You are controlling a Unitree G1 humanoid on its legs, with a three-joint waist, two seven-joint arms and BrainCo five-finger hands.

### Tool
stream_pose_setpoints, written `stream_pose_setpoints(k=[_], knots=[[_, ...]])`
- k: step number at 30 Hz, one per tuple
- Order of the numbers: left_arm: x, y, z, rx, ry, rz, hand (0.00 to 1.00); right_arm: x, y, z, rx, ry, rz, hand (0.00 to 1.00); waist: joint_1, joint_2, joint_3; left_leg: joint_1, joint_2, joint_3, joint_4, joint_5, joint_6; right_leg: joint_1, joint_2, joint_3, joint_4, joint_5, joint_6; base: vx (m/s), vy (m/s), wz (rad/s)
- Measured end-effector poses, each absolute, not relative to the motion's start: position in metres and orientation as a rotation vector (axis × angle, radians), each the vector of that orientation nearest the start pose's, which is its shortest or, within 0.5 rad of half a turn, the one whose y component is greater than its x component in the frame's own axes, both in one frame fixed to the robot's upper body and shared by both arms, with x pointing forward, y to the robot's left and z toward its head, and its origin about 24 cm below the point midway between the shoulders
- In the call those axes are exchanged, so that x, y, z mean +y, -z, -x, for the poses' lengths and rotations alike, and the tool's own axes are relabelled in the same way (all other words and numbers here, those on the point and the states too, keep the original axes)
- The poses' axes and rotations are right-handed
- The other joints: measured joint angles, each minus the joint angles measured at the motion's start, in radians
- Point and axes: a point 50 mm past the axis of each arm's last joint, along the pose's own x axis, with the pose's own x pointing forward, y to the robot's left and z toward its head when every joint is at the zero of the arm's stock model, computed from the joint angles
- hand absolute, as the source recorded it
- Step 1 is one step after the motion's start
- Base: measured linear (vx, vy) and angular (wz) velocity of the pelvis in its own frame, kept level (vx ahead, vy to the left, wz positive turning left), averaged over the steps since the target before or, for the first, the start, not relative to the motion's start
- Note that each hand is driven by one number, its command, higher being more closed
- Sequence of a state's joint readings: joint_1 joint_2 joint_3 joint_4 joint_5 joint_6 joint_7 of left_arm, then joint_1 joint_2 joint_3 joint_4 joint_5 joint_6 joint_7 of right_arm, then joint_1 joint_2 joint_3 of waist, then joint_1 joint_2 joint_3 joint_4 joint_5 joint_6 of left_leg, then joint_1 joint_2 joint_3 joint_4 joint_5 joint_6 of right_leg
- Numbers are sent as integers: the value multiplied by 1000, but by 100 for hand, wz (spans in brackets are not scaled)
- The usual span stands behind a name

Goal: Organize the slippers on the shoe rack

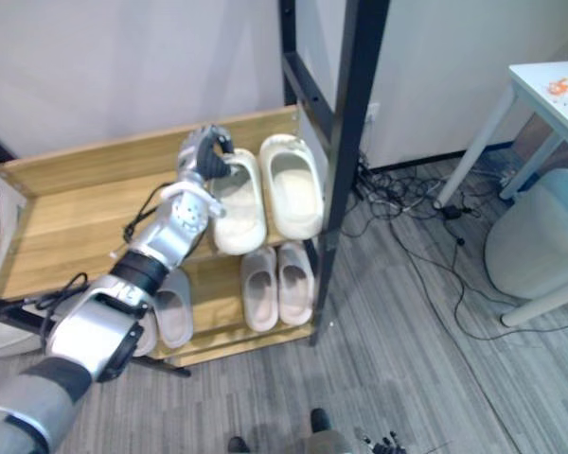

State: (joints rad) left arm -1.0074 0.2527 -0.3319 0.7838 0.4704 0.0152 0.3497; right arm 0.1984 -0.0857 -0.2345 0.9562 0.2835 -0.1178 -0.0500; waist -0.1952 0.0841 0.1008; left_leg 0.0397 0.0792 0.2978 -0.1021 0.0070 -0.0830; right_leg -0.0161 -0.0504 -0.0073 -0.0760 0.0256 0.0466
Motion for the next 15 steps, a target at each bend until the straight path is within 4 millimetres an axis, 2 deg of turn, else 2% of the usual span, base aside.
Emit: stream_pose_setpoints(k=[7, 15], knots=[[101, -190, -402, -407, -104, -887, 0, -226, 154, -69, 972, 530, -229, 0, 0, 0, 0, -2, -2, -16, 0, 1, 1, 11, -3, -16, -4, 0, 0, 1, -11, 7], [93, -179, -392, -387, -111, -673, 0, -226, 153, -71, 971, 529, -222, 0, -1, 0, 0, -2, -6, -51, 0, 5, 5, 32, -7, -52, -12, -1, 1, -9, -13, 12]])
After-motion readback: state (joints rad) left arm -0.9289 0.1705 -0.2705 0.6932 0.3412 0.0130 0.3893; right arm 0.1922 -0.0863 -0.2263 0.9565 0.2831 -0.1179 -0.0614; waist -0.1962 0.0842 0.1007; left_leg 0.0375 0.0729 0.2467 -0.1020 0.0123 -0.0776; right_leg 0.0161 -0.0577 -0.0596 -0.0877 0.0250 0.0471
